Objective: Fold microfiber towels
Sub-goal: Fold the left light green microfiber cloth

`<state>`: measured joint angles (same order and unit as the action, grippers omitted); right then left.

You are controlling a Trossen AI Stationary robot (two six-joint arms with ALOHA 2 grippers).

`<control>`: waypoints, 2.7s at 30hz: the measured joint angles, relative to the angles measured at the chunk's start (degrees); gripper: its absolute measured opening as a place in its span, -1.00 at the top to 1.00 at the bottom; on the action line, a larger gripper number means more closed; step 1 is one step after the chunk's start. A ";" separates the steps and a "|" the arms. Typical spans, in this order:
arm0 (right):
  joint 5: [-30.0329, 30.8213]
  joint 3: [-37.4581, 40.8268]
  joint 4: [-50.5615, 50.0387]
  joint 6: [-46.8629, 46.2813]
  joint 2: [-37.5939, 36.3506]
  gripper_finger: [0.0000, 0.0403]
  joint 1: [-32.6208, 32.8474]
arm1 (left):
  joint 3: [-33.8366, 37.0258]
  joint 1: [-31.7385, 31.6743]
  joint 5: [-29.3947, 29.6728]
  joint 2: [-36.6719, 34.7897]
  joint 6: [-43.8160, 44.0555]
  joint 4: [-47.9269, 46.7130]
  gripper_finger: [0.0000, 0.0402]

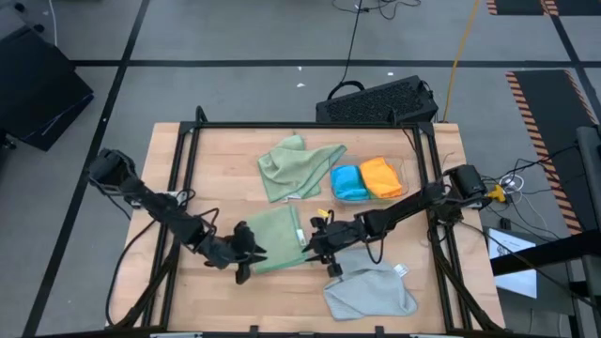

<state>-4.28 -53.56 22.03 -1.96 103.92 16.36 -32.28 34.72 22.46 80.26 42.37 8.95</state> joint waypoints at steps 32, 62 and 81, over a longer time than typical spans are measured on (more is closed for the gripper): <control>4.45 0.11 1.97 -0.34 0.37 0.30 -1.42 | -18.25 10.53 7.39 23.16 -12.32 -29.71 0.19; 20.75 -15.30 11.03 9.01 17.98 -0.24 2.99 | -17.92 2.32 3.02 8.12 -0.22 -31.21 0.96; 19.35 -16.35 11.41 10.32 18.73 0.54 2.15 | -17.92 1.92 4.26 8.12 0.17 -28.21 0.91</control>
<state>15.06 -69.91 33.44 8.35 122.65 18.51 -50.19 36.64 26.72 88.38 42.53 -19.26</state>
